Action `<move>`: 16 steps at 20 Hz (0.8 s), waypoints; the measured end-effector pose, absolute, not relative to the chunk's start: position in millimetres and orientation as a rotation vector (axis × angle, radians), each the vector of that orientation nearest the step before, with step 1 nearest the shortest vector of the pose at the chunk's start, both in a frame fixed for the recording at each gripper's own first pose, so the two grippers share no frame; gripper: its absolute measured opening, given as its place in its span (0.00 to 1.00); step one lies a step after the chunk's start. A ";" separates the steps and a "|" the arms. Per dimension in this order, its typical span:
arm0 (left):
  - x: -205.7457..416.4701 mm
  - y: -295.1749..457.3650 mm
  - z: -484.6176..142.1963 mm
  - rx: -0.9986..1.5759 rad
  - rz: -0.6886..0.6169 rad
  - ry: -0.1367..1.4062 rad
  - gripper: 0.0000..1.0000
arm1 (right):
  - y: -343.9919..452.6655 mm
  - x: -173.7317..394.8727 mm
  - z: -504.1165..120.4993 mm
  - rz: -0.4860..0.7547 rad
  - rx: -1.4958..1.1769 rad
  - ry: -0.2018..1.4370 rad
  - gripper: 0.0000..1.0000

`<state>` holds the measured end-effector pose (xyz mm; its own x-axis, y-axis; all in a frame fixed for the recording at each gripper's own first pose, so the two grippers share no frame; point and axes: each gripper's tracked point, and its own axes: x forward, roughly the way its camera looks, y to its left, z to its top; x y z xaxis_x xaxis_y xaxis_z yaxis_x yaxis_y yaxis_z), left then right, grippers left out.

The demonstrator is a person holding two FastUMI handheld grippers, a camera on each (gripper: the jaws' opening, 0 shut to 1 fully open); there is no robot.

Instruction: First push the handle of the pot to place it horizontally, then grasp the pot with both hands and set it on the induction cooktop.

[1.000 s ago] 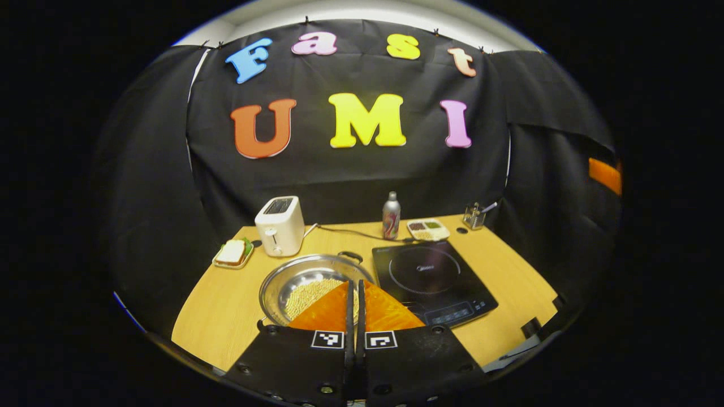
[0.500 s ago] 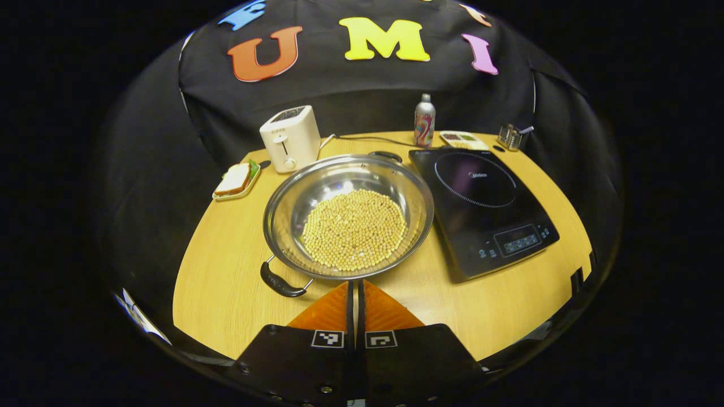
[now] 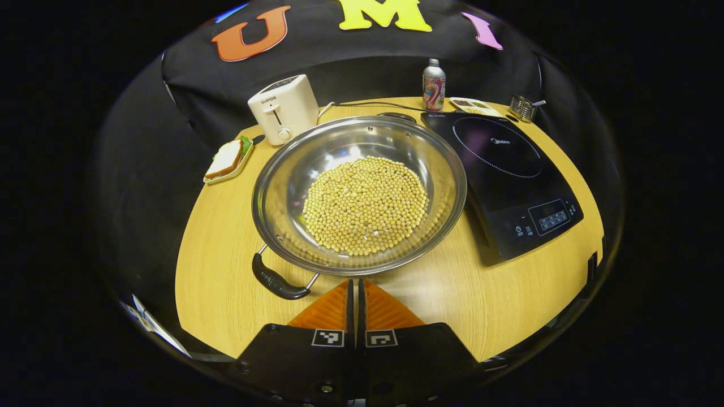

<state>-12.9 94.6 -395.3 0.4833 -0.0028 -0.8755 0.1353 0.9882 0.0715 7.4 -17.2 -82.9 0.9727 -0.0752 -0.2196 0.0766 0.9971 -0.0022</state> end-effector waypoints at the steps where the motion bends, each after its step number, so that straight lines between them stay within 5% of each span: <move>1: -12.7 97.3 -397.3 0.143 -0.082 1.073 0.00 | -15.6 8.2 -84.8 -0.073 0.004 0.228 0.96; 3: -8.7 104.6 -400.5 0.161 -0.074 1.084 0.00 | -12.9 10.4 -85.2 -0.066 -0.006 0.231 0.96; 4: -6.5 108.3 -400.9 0.172 -0.070 1.089 0.10 | -12.1 12.0 -85.4 -0.061 -0.007 0.231 0.97; 5: -5.3 111.5 -401.6 0.182 -0.066 1.092 0.00 | -10.7 13.4 -85.1 -0.056 -0.008 0.233 0.96; 6: -2.9 114.8 -402.3 0.192 -0.064 1.094 0.10 | -10.6 14.0 -85.5 -0.054 -0.009 0.233 0.96; 7: -4.0 116.5 -402.9 0.192 -0.069 1.104 0.00 | -10.6 15.4 -84.4 -0.053 -0.008 0.231 0.97; 14: -2.3 127.0 -405.6 0.169 -0.046 1.128 0.10 | -21.5 18.4 -86.6 -0.073 0.005 0.238 0.96; 15: -1.4 130.4 -406.4 0.168 -0.040 1.129 0.00 | -22.6 18.3 -86.9 -0.076 0.004 0.239 0.96; 16: -0.2 135.0 -406.4 0.171 -0.032 1.132 0.09 | -23.8 17.7 -88.3 -0.079 0.003 0.242 0.96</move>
